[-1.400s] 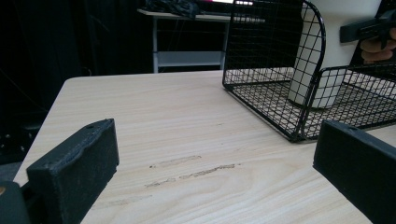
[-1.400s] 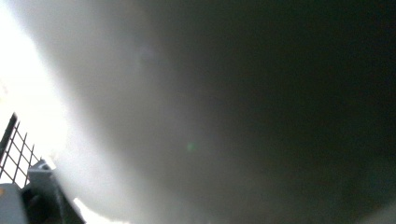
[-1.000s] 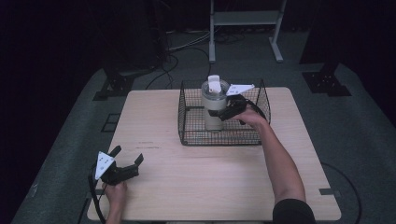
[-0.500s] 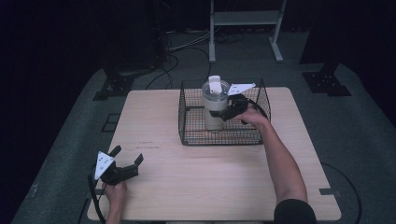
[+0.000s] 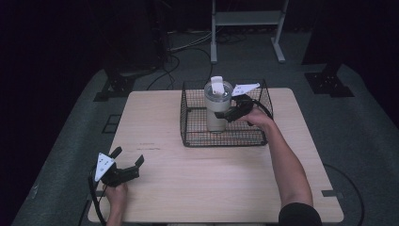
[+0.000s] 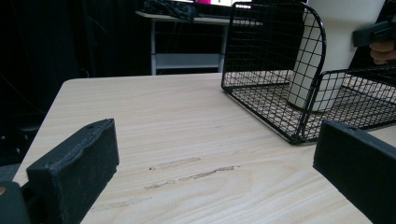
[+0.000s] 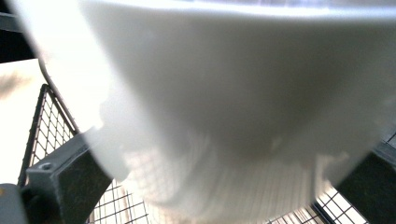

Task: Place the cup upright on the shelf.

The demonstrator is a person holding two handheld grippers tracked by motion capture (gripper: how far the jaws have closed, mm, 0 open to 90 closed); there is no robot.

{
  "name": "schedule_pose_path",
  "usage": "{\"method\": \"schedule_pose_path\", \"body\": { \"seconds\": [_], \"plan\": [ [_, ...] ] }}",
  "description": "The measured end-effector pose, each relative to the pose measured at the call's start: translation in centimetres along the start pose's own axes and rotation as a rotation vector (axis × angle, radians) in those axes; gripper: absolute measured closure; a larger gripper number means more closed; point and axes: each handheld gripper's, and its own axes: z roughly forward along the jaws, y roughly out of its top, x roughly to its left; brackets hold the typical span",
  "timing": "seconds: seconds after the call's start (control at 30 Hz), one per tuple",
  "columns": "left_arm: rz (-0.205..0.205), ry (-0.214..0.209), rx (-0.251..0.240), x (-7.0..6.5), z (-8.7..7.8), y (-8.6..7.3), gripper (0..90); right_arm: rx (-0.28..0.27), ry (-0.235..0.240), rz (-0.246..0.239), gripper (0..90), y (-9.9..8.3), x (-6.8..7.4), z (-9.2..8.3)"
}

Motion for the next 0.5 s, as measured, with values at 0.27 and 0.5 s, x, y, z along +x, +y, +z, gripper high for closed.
{"method": "schedule_pose_path", "body": {
  "seconds": [0.27,0.5],
  "plan": [
    [0.001,-0.002,-0.001,0.0,0.0,0.0,0.0,0.001,-0.034,-0.003,0.0,-0.2,0.3,-1.1],
    [0.000,-0.003,-0.004,0.0,0.0,0.0,0.0,0.018,-0.074,0.014,0.0,-0.3,0.6,-1.9]
  ]
}}
